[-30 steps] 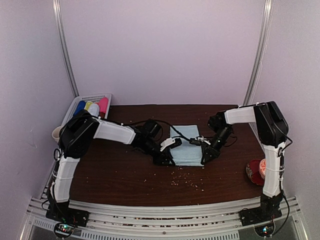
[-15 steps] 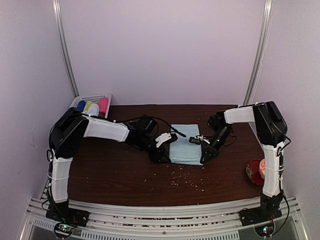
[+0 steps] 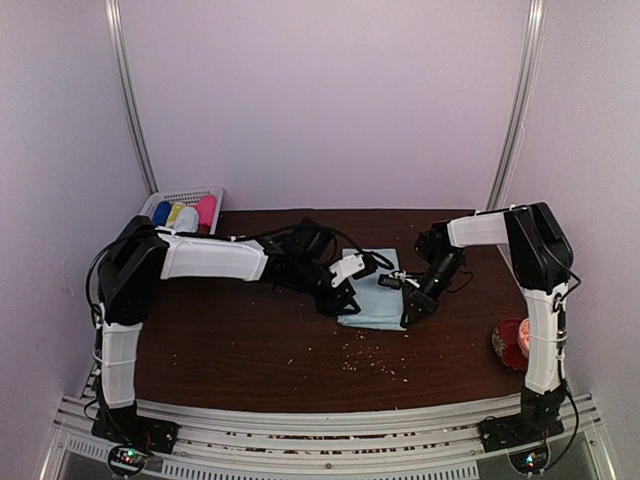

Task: Roll the towels
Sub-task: Roll the towel at the center of the board.

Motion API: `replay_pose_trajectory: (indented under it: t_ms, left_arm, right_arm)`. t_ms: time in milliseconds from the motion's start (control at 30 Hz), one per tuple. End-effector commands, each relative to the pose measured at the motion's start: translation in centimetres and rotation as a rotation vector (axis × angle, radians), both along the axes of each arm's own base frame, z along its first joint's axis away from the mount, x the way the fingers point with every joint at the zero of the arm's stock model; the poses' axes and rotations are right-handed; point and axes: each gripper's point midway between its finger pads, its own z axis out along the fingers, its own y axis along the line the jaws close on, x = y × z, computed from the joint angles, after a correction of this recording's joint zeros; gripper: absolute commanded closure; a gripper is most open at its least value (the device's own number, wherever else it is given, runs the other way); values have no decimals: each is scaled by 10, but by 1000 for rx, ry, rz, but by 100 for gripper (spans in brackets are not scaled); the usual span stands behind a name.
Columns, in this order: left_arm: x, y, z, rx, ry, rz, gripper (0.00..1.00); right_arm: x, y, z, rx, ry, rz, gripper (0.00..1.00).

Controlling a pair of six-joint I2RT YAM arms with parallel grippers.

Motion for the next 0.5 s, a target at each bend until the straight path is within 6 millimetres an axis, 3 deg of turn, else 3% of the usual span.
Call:
replay_pose_trajectory:
  t_ms: [0,167,467]
  left_arm:
    - [-1,-9,-15,28,-8,-30,50]
    - [4,-11,-32,74,-14,-17,54]
    - [10,-6,-39,106,-37,10,64]
  right_arm:
    - [0,-7,-8,-30,17,1,100]
    - [0,-7,-6,-27,14,2,100]
    - [1,-8,-7,-28,15,1,100]
